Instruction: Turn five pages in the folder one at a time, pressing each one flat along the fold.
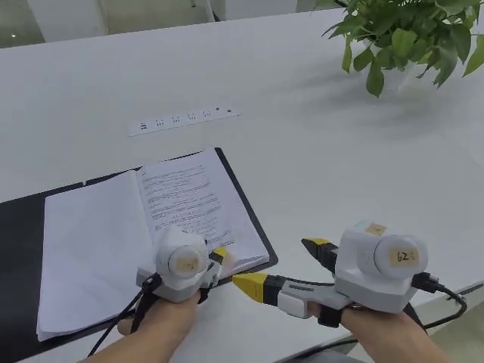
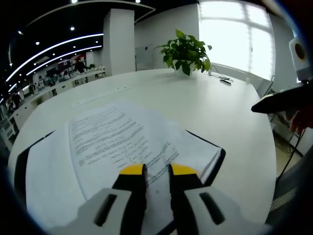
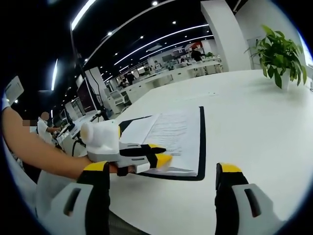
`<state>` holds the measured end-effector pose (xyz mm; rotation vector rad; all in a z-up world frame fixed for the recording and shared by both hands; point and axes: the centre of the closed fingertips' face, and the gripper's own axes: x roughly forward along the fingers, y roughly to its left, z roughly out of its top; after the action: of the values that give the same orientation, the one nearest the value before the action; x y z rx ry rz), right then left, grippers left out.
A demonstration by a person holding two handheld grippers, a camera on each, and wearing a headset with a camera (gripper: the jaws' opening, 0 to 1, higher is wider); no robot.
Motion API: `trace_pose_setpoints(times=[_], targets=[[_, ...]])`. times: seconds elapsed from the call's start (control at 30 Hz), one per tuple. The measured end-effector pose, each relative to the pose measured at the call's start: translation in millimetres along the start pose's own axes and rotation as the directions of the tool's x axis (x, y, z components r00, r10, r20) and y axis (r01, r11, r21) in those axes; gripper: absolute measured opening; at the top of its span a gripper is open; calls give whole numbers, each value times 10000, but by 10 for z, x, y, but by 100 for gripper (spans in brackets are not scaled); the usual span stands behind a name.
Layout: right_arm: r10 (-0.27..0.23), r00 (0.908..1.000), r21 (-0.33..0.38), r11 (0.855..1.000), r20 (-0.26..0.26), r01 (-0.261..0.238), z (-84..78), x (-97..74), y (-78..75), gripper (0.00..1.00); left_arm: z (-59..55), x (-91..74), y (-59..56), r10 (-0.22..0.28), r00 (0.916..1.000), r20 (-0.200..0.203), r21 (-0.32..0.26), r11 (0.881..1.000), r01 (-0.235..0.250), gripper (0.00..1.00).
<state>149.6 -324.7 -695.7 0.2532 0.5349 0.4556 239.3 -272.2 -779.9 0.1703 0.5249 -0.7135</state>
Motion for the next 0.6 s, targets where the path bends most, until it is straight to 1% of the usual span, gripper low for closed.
trace_pose_setpoints(times=[0.1,0.17,0.23,0.37,0.47,0.5,0.53,0.6], targets=[[71,10000,45,10000,-69,-71,-4,62,-32,87,-1,2,13,85,10000,-20,-187,9998,-86,13],[225,9997,54,9997,-135,-224,8,128,-50,85,1,4,18,61,10000,-20,-143,9999,-61,13],[391,9989,-42,9992,-277,-392,26,216,-76,82,2,8,23,40,10000,-37,-177,9998,-41,13],[810,9958,-174,9965,-418,-818,111,416,-126,75,1,11,23,59,10000,-28,-227,9997,-60,13],[1125,9918,-198,9933,-605,-1139,160,562,-165,67,2,12,22,54,10000,-8,-210,9998,-54,13],[1176,9905,-166,9928,-712,-1190,168,623,-197,63,1,12,21,50,10000,-4,-193,9998,-50,13],[1173,9906,-175,9928,-709,-1188,176,660,-221,60,2,13,21,50,10000,4,-193,9998,-50,13],[1255,9882,-106,9919,-876,-1269,166,751,-271,55,2,16,20,53,10000,4,-202,9998,-52,13]])
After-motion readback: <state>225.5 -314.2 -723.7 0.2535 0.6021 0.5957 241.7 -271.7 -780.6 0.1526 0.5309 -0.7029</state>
